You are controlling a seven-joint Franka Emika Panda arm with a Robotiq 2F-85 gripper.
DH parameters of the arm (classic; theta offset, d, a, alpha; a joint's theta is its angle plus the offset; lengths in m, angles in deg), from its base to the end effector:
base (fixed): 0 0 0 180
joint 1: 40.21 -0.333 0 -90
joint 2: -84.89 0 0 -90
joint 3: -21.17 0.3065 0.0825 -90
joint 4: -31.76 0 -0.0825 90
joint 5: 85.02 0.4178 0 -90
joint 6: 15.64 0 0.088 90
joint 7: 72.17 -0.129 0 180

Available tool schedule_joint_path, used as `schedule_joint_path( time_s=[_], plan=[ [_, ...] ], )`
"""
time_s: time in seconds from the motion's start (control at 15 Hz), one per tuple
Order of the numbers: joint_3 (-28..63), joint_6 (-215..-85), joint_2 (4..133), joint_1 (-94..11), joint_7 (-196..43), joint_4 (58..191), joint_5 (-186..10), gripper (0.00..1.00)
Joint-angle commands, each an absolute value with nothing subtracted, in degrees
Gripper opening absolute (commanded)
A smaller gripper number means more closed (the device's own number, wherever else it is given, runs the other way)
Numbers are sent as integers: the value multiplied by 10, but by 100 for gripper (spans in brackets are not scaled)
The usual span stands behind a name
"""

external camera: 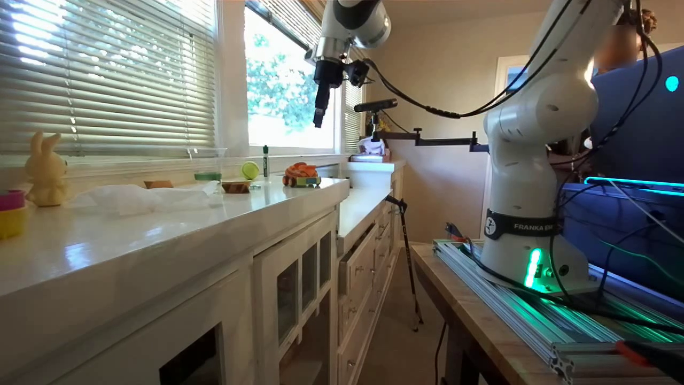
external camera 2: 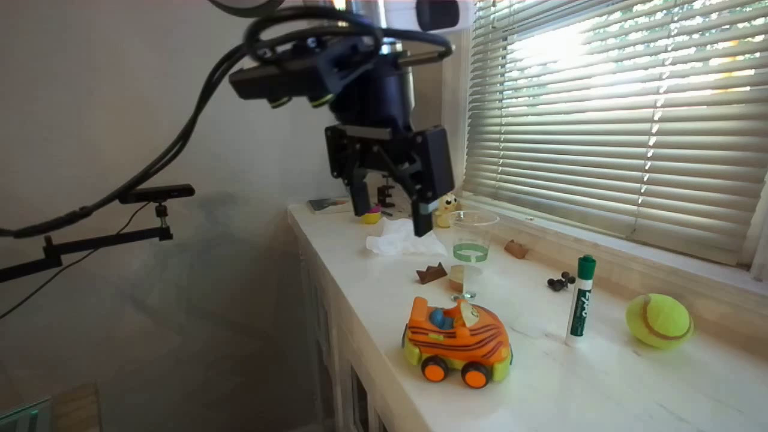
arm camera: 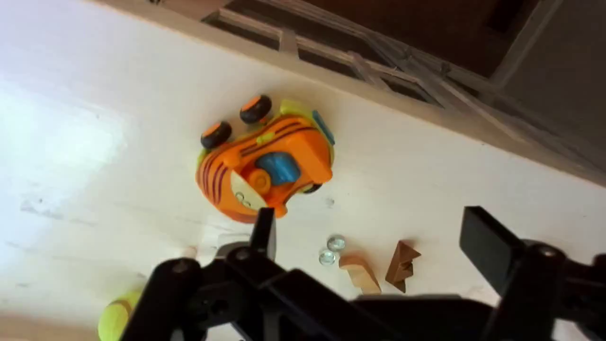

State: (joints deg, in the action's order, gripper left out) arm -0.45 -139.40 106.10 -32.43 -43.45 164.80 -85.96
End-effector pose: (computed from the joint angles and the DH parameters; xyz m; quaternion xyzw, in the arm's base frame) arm 0.4337 -0.2499 0.4487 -0.9940 -0.0035 -0.1092 0.0084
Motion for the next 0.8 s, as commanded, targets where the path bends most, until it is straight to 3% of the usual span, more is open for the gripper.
schedule_joint_path(
  time_s=[0.0, 0.73],
  plan=[
    [1, -1383, 993, -351, -366, 1571, -827, 100],
    [56, -1394, 961, -352, -365, 1549, -806, 100]
  ],
)
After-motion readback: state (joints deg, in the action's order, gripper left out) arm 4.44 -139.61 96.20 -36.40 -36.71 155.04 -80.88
